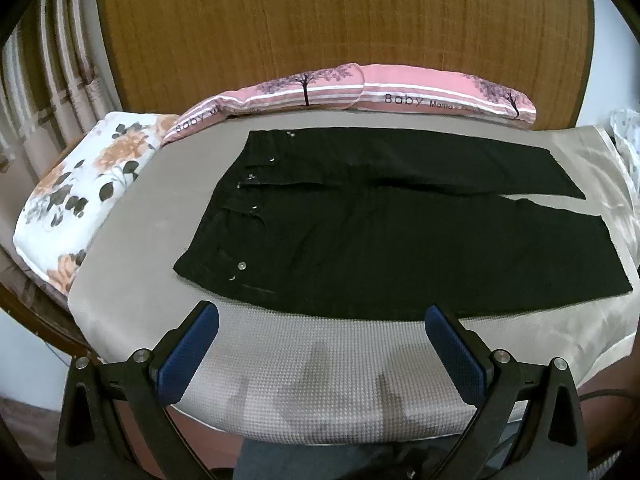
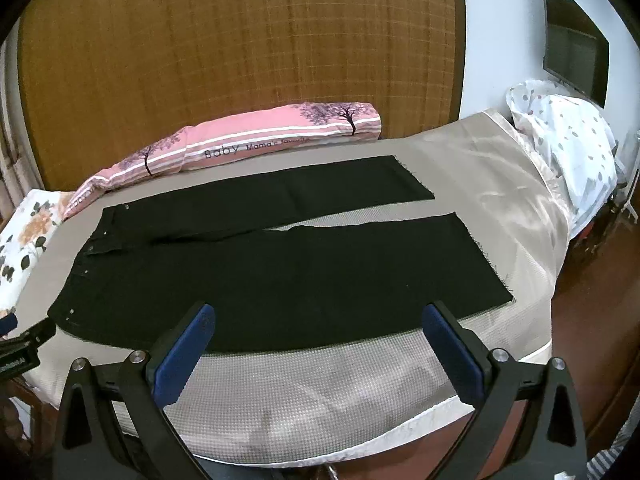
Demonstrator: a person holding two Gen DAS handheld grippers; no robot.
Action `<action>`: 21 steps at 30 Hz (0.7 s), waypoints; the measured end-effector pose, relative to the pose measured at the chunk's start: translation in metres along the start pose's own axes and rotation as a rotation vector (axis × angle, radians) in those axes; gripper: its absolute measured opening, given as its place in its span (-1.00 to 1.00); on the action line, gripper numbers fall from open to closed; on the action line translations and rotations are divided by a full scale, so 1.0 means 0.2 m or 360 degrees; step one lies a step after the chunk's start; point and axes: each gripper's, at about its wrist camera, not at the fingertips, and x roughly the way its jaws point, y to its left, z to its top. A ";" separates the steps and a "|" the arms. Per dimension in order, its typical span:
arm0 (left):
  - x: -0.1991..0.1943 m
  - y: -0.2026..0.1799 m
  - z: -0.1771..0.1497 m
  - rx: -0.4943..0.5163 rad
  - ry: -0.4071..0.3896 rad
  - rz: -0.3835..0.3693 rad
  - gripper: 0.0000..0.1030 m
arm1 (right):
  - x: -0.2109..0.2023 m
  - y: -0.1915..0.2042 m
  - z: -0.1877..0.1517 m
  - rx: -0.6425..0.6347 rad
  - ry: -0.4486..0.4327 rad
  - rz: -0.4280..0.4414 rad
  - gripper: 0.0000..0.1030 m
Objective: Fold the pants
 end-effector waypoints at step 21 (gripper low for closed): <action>0.06 0.00 -0.03 -0.0006 0.0065 0.0021 0.98 | 0.03 -0.02 -0.02 0.0021 0.0037 -0.0017 1.00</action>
